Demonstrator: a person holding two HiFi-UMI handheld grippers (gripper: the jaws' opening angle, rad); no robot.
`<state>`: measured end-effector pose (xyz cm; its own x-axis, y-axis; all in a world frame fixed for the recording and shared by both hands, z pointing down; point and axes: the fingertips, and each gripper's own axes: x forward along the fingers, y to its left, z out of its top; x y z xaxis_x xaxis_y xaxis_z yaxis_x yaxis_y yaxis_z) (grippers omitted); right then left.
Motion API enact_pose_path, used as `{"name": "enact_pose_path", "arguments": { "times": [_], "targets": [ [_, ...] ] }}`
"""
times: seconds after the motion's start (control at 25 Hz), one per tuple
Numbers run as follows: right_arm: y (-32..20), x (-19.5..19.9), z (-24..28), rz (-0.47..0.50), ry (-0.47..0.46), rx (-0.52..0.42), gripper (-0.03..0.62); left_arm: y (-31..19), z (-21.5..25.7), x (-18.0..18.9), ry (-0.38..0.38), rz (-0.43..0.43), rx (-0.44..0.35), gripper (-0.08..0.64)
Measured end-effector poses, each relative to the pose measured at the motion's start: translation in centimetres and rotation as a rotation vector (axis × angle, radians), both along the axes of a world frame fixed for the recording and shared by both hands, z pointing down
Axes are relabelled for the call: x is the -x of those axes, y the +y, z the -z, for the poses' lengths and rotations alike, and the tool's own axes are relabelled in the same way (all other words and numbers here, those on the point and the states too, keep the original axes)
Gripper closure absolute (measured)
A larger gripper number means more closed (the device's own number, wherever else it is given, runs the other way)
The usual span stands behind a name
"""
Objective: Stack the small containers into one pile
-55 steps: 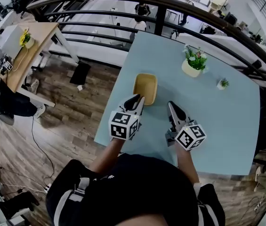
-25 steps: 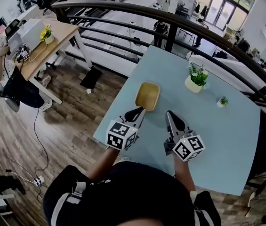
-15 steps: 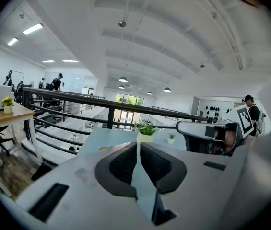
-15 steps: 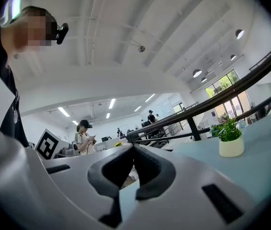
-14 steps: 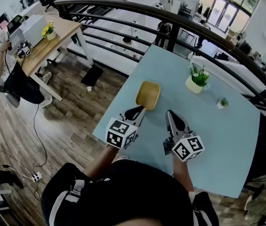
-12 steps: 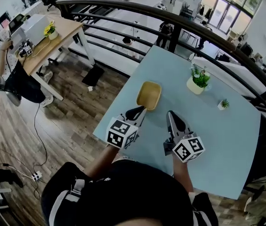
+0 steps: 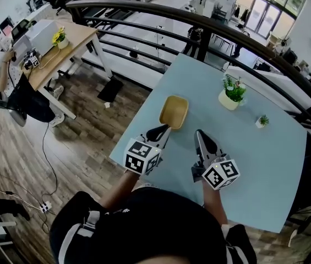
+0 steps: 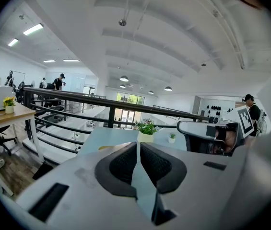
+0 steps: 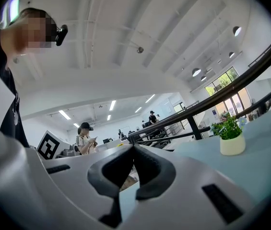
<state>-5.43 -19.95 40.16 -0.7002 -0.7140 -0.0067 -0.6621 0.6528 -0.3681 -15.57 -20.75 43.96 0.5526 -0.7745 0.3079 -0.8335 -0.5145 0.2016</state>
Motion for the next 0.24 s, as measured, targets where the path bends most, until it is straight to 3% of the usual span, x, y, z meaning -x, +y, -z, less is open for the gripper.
{"name": "enact_pose_path", "arguments": {
  "times": [0.24],
  "targets": [
    [0.16, -1.00, 0.28, -0.003, -0.001, 0.000, 0.588, -0.01, 0.26, -0.75, 0.001, 0.005, -0.001, 0.528]
  ]
}}
